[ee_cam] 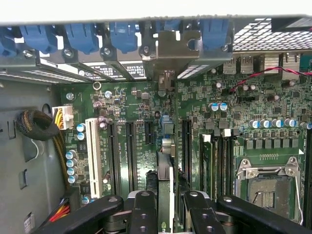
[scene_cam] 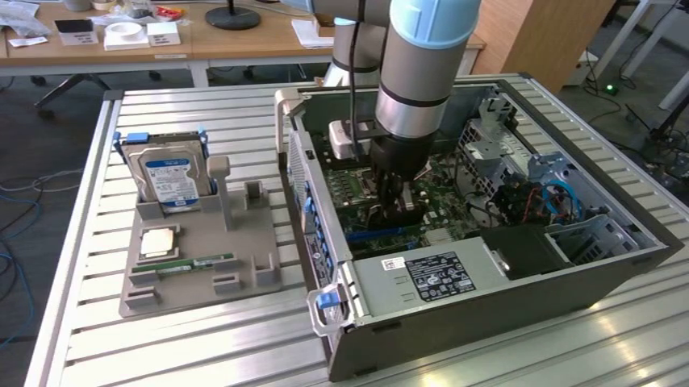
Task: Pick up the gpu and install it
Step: 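Insert the gpu into the slot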
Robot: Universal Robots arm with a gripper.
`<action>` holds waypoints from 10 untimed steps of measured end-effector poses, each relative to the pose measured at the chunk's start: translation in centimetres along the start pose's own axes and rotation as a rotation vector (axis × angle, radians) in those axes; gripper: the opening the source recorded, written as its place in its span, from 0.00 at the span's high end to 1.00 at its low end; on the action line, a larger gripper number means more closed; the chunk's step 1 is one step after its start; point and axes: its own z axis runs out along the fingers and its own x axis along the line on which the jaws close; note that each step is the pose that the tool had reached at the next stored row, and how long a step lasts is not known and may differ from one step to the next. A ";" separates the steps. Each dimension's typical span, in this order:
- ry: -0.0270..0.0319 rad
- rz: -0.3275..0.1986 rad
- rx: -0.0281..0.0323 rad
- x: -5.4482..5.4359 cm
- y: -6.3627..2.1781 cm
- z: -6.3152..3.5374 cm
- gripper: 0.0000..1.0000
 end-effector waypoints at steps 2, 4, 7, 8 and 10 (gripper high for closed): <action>0.0001 0.000 -0.0001 0.0 0.01 0.05 0.74; -0.0001 0.000 0.0000 0.0 0.01 0.13 0.74; 0.0001 0.000 -0.0002 0.0 0.02 0.23 0.74; -0.0001 0.000 0.0000 0.0 0.02 0.27 0.74; 0.0003 0.000 -0.0002 0.0 0.02 0.33 0.74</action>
